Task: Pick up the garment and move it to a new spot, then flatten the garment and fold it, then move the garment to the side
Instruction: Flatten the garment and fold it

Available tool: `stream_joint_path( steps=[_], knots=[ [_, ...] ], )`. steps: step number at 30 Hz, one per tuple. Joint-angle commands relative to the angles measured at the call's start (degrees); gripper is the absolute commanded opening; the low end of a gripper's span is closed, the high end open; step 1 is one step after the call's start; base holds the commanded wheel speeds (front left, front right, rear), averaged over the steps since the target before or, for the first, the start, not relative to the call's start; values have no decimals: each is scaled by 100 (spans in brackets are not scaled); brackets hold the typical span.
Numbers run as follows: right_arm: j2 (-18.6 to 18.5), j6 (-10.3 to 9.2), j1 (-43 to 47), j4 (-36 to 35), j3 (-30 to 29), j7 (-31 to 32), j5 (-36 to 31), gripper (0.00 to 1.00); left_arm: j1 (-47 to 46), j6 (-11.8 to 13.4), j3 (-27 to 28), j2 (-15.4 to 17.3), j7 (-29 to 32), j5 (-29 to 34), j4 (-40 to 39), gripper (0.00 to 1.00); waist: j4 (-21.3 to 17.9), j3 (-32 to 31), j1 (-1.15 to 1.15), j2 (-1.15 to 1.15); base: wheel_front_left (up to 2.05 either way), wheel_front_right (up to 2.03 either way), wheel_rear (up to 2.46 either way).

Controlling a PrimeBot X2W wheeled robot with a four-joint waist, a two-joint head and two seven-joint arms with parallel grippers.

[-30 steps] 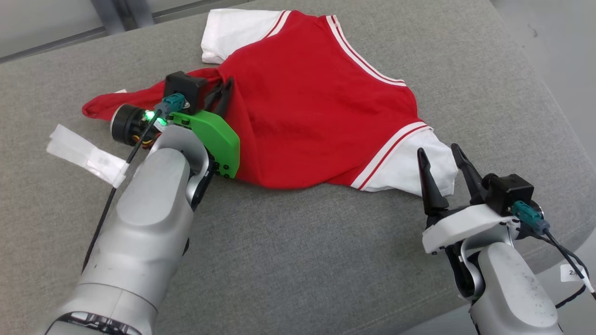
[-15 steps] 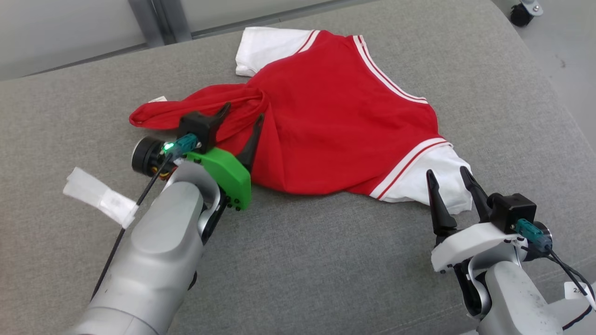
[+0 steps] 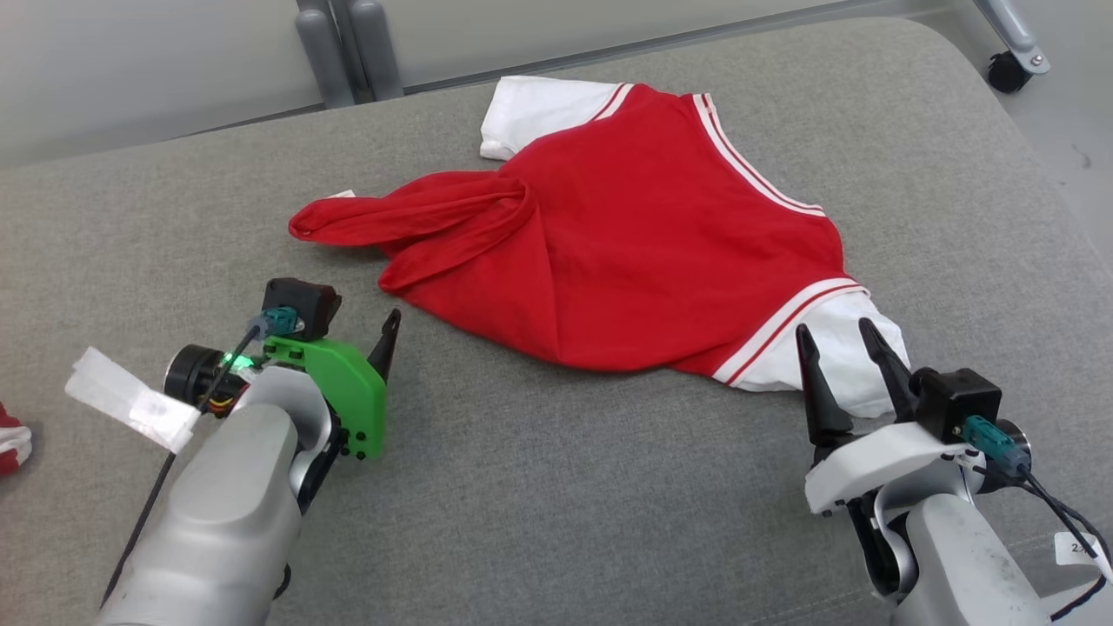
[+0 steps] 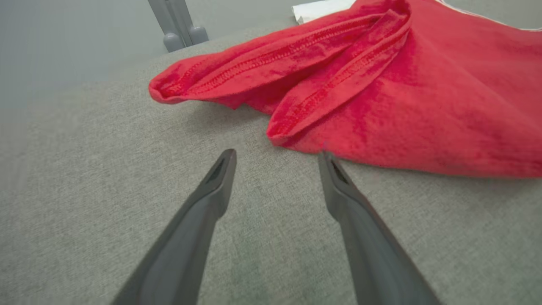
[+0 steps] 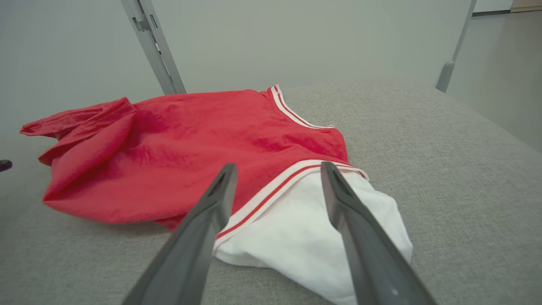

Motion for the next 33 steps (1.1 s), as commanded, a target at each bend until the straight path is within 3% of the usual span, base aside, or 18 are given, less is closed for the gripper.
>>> stream_joint_path(
  steps=[1,11,18,19,20,21,33],
  knots=[
    [-17,-6,-91,-30,8,-17,-17,100,-138,-30,-39,56,158,-62,47,100,-135,141,0,0,0,0,0],
    [-14,-6,-181,-25,13,-18,20,100,-720,-75,-448,228,1285,-645,59,100,-385,440,0,0,0,0,0],
    [-15,-6,-247,-43,55,-18,-3,100,-967,-76,-594,267,1395,-837,303,100,-480,559,0,0,0,0,0],
    [-15,-6,-245,-43,42,-18,-16,100,-1002,-76,-635,271,1397,-860,317,74,-483,566,0,0,0,0,0],
    [-14,-6,-242,-43,30,-18,-28,100,-1014,-76,-675,270,1383,-878,313,55,-481,568,0,0,0,0,0],
    [-13,-6,-233,-44,14,-18,-37,100,-1015,-77,-716,260,1342,-920,294,0,-472,563,0,0,0,0,0],
    [-15,-6,13,90,-238,-18,-163,100,-692,-77,-1187,271,1115,-1117,-73,0,33,14,0,0,0,0,0]
  ],
)
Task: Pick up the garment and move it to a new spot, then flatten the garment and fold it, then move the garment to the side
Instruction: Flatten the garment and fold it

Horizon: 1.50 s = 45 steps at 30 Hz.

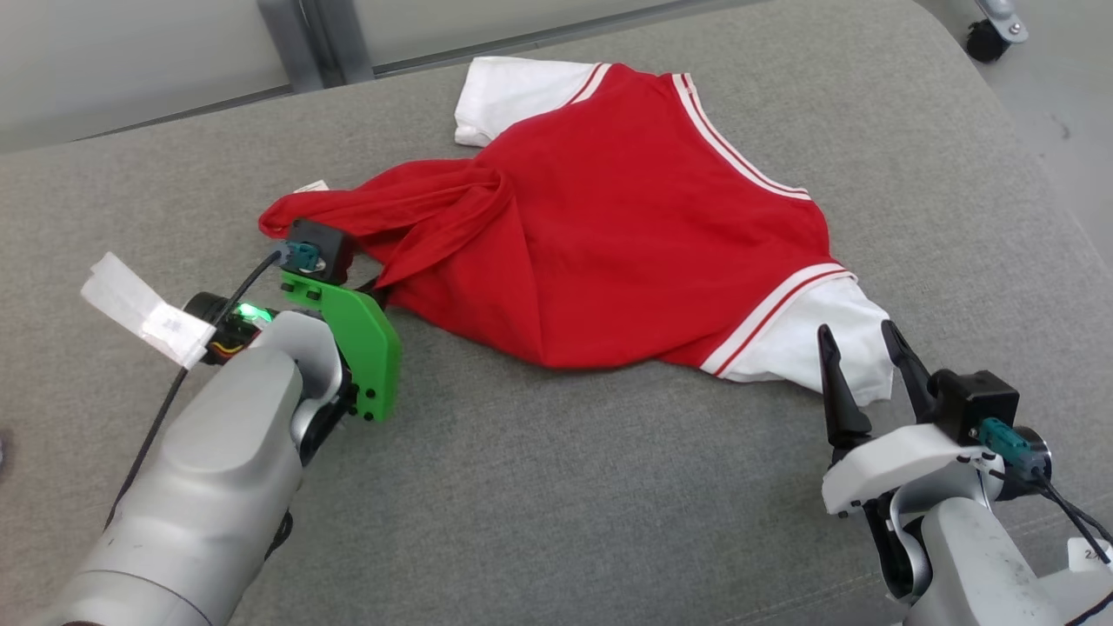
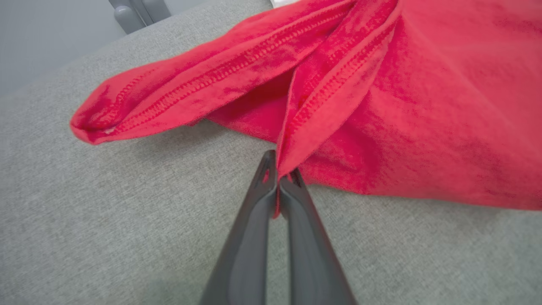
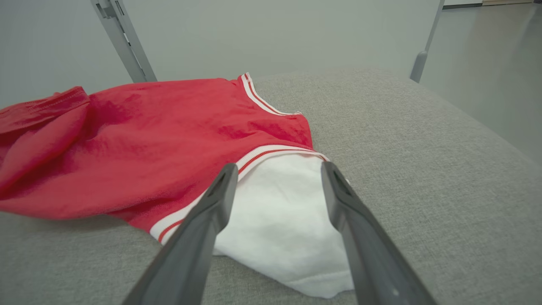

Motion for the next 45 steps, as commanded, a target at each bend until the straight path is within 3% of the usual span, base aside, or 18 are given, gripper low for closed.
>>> stream_joint_path(
  steps=[1,5,11,13,18,23,27,28,29,30,36,45],
  knots=[
    [-14,-6,89,21,-45,-17,-58,100,146,-14,-98,74,125,-89,-181,0,310,-286,0,0,0,0,0],
    [-30,-6,187,74,-138,-16,-78,100,370,-1,-309,383,633,-470,-918,0,604,-492,0,0,0,0,0],
    [-43,-6,316,147,-293,-16,-80,100,1008,33,-270,1271,1550,-1179,-2469,0,1020,-731,0,0,0,0,0],
    [-40,-6,355,182,-313,-16,-82,100,1303,174,-205,1595,1813,-1382,-3019,0,1112,-765,0,0,0,0,0],
    [-67,-6,365,275,-308,-16,-69,100,2162,823,17,2299,2065,-1720,-4244,0,1269,-760,0,0,0,0,0],
    [-165,-6,274,314,-364,-16,-33,100,2957,1254,158,2543,1895,-2035,-4733,0,1306,-701,0,0,0,0,0],
    [-261,-6,245,323,-382,-13,-62,100,3342,1390,148,2436,1704,-2114,-4715,0,1307,-696,0,0,0,0,0],
    [-282,-6,239,324,-380,-4,-66,100,3380,1403,146,2420,1649,-2098,-4687,16,1301,-701,0,0,0,0,0],
    [-296,-6,232,321,-381,4,-68,100,3412,1410,144,2404,1581,-2071,-4643,47,1295,-706,0,0,0,0,0],
    [-307,-6,226,312,-380,14,-65,100,3464,1421,144,2358,1516,-2074,-4583,100,1288,-716,0,0,0,0,0],
    [-356,-6,326,244,-343,56,-73,100,3540,1556,317,2274,661,-1756,-4421,100,1225,-823,0,0,0,0,0],
    [-358,-6,532,-541,-348,-1,-155,100,3771,2308,1098,2483,-1490,-993,-4996,100,1108,-993,0,0,0,0,0]
  ],
)
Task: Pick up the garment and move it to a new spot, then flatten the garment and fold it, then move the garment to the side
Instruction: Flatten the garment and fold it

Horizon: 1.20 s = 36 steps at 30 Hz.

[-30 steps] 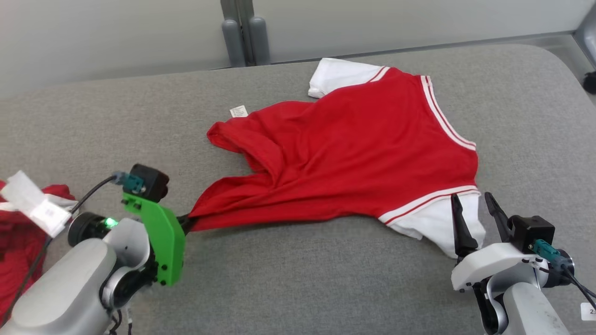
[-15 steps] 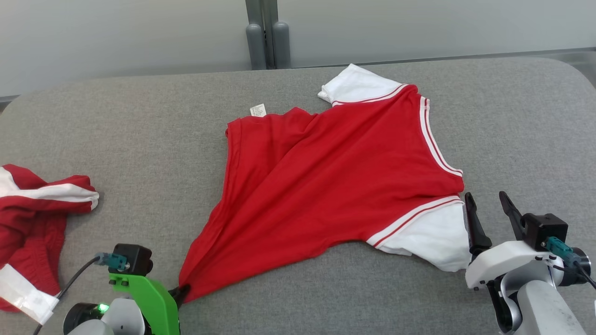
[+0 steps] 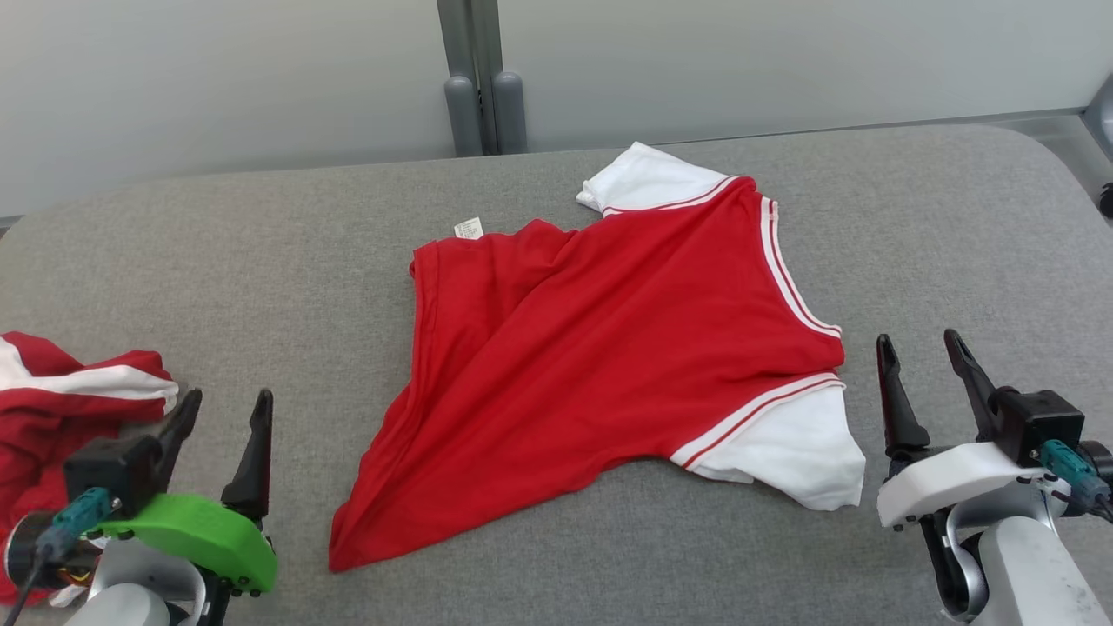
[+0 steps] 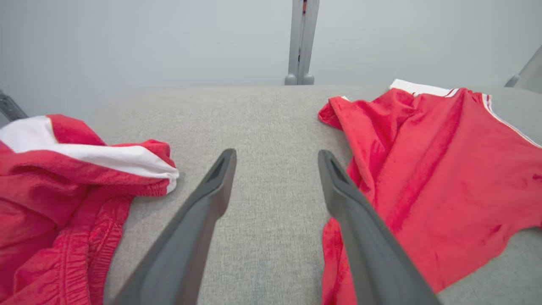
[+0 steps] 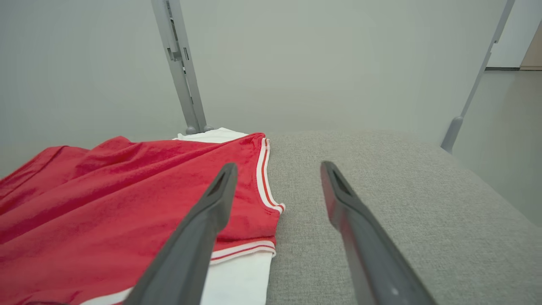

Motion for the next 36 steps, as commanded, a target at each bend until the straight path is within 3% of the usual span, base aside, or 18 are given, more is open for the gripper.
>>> stream_joint_path(
  steps=[1,6,9,13,21,36],
  knots=[
    [-8,-6,92,-192,-7,-41,-20,100,113,89,88,37,-228,131,-88,100,-42,-52,0,0,0,0,0],
    [-10,-7,342,-992,64,-46,32,100,426,361,525,-128,-632,838,-452,100,-135,-156,0,0,0,0,0],
    [-44,-6,567,-1335,145,-44,41,100,697,405,960,-407,-630,1383,-664,100,-160,-188,0,0,0,0,0],
    [-37,-6,921,-1448,150,-46,81,100,1148,203,1418,-820,-622,1989,-698,100,-190,-236,0,0,0,0,0],
    [-45,-6,1113,-1239,102,-47,142,100,1500,-474,2152,-1582,-624,2647,-523,100,-232,-274,0,0,0,0,0],
    [-108,-6,957,-1037,151,-48,153,100,1572,-1155,2799,-2171,-625,3333,-348,100,-228,-297,0,0,0,0,0]
  ],
)
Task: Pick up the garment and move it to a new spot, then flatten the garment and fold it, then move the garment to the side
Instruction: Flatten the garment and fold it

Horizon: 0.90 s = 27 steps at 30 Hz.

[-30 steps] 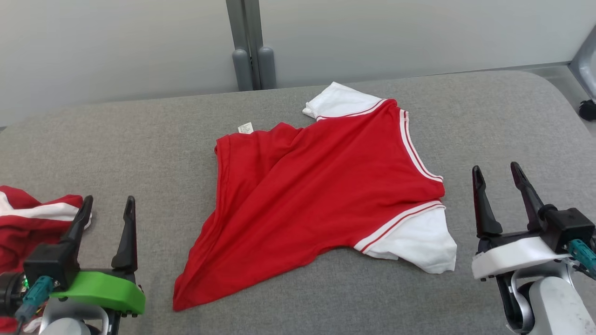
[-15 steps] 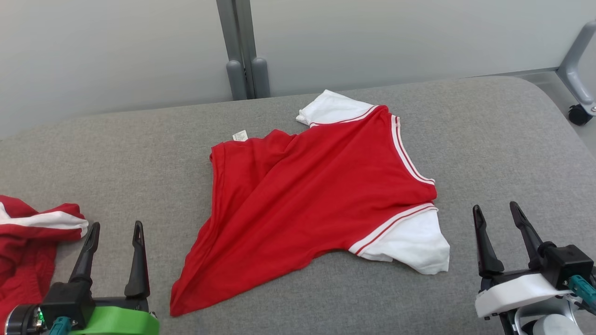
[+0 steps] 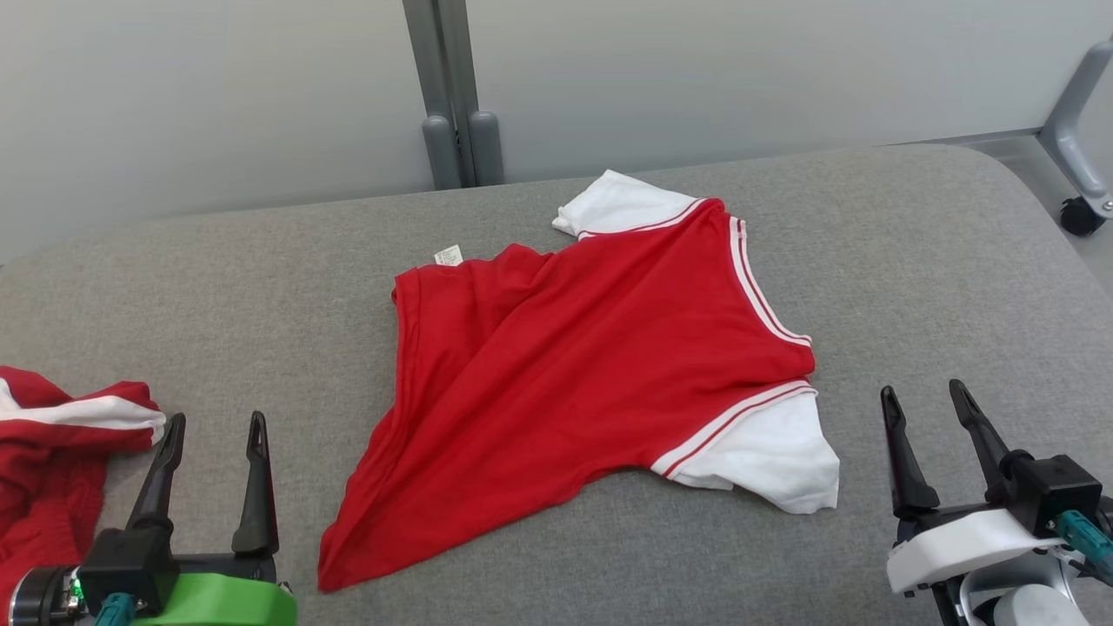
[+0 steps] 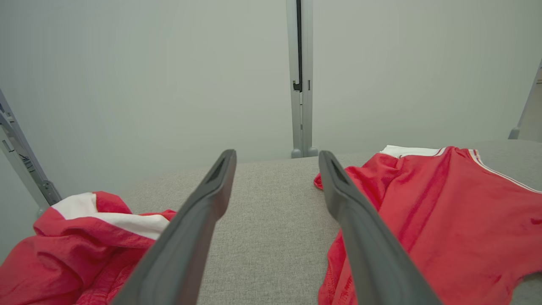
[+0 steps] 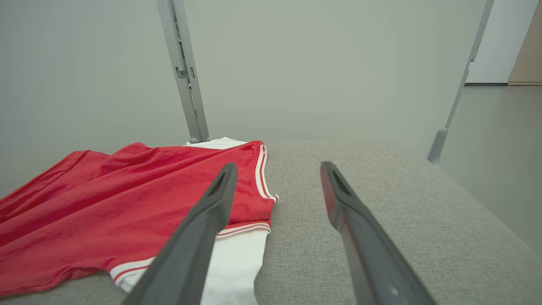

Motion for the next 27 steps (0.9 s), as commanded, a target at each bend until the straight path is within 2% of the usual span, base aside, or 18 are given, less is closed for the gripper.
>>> stream_joint_path(
  steps=[1,8,10,14,15,20,27],
  knots=[
    [-22,-6,-57,10,5,-16,18,100,93,-57,53,-33,-1,89,30,100,7,5,0,0,0,0,0],
    [-84,-6,-79,205,97,-6,87,100,182,-223,113,-165,31,118,413,100,37,18,0,0,0,0,0],
    [-158,-6,-106,379,175,226,156,100,134,-273,87,-193,142,13,593,100,49,27,0,0,0,0,0],
    [-343,-6,-206,637,484,982,516,100,60,-498,20,-277,847,-397,959,100,104,101,0,0,0,0,0],
    [-426,-6,-199,700,632,1253,633,100,40,-542,-45,-182,1097,-358,1028,100,117,123,0,0,0,0,0],
    [-654,-7,-366,887,967,2183,1209,100,113,-730,-216,-150,2402,-826,1131,100,151,233,0,0,0,0,0],
    [-730,-6,-722,1215,1282,2759,1543,100,-67,-866,-451,-5,3029,-954,1159,100,173,510,0,0,0,0,0]
  ],
)
